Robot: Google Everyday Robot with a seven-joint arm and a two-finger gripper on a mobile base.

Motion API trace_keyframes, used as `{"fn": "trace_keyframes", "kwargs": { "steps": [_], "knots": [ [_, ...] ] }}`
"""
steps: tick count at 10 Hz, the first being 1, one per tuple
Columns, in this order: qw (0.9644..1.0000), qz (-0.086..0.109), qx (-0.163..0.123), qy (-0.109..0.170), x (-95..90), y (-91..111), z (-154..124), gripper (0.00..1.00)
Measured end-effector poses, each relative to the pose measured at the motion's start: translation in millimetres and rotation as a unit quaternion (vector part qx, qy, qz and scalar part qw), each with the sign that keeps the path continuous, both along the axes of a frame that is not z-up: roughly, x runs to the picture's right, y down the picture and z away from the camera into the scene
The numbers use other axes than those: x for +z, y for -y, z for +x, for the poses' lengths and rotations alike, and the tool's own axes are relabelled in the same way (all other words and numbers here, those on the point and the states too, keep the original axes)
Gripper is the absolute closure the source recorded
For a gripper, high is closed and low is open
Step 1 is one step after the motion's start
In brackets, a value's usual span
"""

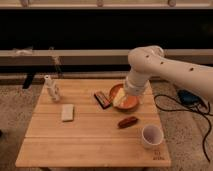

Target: Pick up the ceramic bowl

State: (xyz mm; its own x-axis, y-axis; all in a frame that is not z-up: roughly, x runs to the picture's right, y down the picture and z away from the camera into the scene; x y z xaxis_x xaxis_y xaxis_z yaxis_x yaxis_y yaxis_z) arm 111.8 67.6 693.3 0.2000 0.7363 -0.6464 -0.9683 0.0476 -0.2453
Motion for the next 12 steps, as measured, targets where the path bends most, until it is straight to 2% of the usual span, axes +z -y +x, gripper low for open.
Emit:
{"fn": "trace_keyframes", "kwargs": {
  "steps": [9,12],
  "knots": [
    [1.0,0.002,-0.001,-0.005,0.0,2,1,0.2],
    [0.9998,0.008,-0.01,-0.013,18.8,28,13,0.2]
  ]
}}
